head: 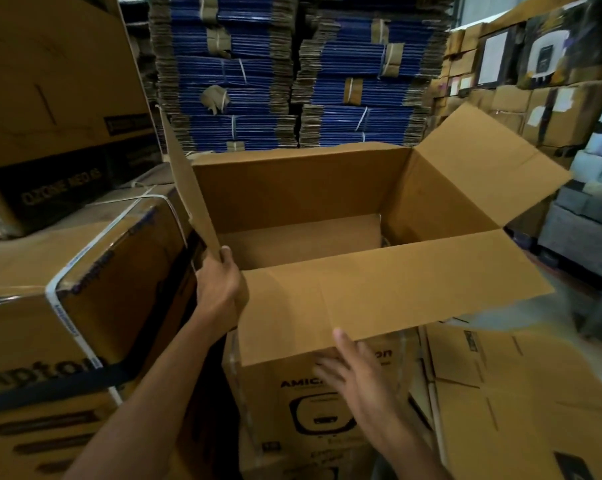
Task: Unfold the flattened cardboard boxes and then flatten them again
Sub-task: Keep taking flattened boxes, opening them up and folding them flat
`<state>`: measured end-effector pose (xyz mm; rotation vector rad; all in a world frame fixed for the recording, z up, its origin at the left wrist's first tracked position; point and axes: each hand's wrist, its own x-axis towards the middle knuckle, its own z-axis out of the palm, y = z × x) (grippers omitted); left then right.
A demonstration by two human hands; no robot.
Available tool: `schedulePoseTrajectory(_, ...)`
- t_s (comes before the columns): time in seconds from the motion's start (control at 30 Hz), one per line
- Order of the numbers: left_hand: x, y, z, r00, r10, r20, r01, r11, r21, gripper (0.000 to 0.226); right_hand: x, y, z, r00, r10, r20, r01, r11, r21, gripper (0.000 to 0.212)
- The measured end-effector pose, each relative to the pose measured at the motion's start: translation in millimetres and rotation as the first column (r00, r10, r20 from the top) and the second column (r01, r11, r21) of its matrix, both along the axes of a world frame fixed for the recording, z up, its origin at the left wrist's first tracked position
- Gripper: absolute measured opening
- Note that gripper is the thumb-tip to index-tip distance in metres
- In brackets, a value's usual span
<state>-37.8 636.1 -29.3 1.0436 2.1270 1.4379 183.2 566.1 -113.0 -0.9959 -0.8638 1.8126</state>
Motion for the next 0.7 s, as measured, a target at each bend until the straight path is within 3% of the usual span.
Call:
schedulePoseTrajectory(0.07, 3, -3, 1, 0.999, -0.021, -0.028, 0.021, 1.000, -0.018, 0.049, 1, 9, 6, 0.981, -0.143, -0.130, 0.154, 0.985, 0.076, 0.087)
schedulePoseTrajectory(0.17, 6, -8, 6, 0.994, -0.064, -0.094, 0.058, 0.996, -0.072, 0.051, 2, 23, 25, 0.942, -0.293, -0.163, 0.323, 0.924, 0.205, 0.060)
schedulePoseTrajectory(0.3, 11, -16, 12, 0.985, -0.124, -0.120, 0.114, 0.990, -0.085, 0.047, 8, 50, 54, 0.927, -0.344, -0.153, 0.371, 0.903, 0.219, 0.010)
schedulePoseTrajectory(0.53, 27, -28, 3, 0.962, -0.272, -0.011, 0.272, 0.962, -0.017, 0.037, 27, 91, 119, 0.928, -0.327, -0.179, 0.362, 0.905, 0.224, 0.025)
schedulePoseTrajectory(0.7, 40, -48, 1, 0.907, -0.390, -0.157, 0.402, 0.914, 0.050, 0.035, 24, 110, 152, 0.974, -0.226, -0.008, 0.216, 0.919, 0.331, 0.021)
